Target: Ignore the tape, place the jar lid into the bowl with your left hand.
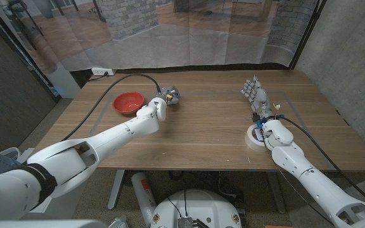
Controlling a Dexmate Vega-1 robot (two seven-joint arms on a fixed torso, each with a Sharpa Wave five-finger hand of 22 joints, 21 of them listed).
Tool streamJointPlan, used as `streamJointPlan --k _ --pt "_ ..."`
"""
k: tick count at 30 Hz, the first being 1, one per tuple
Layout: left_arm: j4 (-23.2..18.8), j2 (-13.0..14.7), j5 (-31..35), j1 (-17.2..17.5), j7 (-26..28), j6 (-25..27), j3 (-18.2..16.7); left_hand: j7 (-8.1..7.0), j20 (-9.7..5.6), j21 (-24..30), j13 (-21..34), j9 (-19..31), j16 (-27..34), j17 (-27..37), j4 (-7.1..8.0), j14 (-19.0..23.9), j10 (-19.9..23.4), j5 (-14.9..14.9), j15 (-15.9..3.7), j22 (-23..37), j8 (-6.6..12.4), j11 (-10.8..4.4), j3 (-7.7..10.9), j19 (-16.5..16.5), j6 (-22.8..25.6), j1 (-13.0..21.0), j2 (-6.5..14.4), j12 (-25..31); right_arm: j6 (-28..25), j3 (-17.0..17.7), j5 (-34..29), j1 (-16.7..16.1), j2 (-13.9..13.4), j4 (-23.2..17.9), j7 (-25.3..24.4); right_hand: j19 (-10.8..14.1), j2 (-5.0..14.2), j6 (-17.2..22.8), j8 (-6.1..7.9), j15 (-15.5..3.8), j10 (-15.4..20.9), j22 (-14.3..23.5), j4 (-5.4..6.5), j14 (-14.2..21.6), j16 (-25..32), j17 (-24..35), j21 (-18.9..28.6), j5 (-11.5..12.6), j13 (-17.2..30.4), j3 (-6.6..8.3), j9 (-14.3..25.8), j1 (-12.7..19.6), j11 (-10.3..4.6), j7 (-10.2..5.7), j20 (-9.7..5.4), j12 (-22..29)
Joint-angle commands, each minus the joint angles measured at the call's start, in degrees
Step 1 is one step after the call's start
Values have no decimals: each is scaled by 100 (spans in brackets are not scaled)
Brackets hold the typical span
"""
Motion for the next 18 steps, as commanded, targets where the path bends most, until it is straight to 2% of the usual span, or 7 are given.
streamJointPlan --k 1,6,15,16,17,18 --pt "-130 40 44 41 92 -72 -79 9 -690 15 28 18 27 25 -5 97 105 29 -115 29 33 -14 62 667 98 242 153 20 20 28 6 -40 -12 -45 -29 55 14 46 37 -10 31 10 -29 30 -12 18 -23 -16 34 26 8 12 19 -17 -11 1" --pt "-186 48 37 85 192 -101 -145 17 -742 33 42 18 50 40 -5 188 180 30 -125 29 53 -5 83 701 180 276 169 37 30 40 12 -61 -14 -71 -43 61 16 45 37 -9 29 11 -31 29 -14 18 -32 -17 34 25 8 11 16 -18 -11 0" --pt "-319 99 50 128 176 -57 -194 6 -750 37 56 18 36 53 2 197 186 28 -123 30 48 -22 98 700 199 293 171 25 64 49 -20 -89 -43 -105 -46 70 20 46 37 -10 35 11 -37 28 -17 18 -52 -16 35 24 8 11 20 -10 -10 3" --pt "-357 115 34 142 164 -52 -213 6 -743 33 67 18 27 65 13 202 162 25 -119 31 36 147 97 679 199 295 167 8 71 48 -27 -91 -46 -107 -43 73 21 47 37 -11 36 12 -38 28 -17 18 -55 -17 35 23 8 10 8 -11 -9 3" --pt "-444 152 50 175 175 -20 -229 6 -746 38 72 18 20 71 17 198 127 23 -121 31 32 218 97 687 204 295 164 -11 66 53 -24 -101 -48 -123 -56 74 21 49 38 -10 35 12 -39 28 -17 18 -58 -17 35 23 8 10 16 -10 -8 3" --pt "-497 178 48 196 175 -16 -246 7 -749 39 74 18 18 71 19 198 136 22 -123 31 33 223 96 689 209 293 160 -9 54 57 -17 -108 -48 -138 -70 72 21 51 39 -11 35 12 -39 30 -17 18 -61 -17 35 23 8 9 10 -11 -7 3"
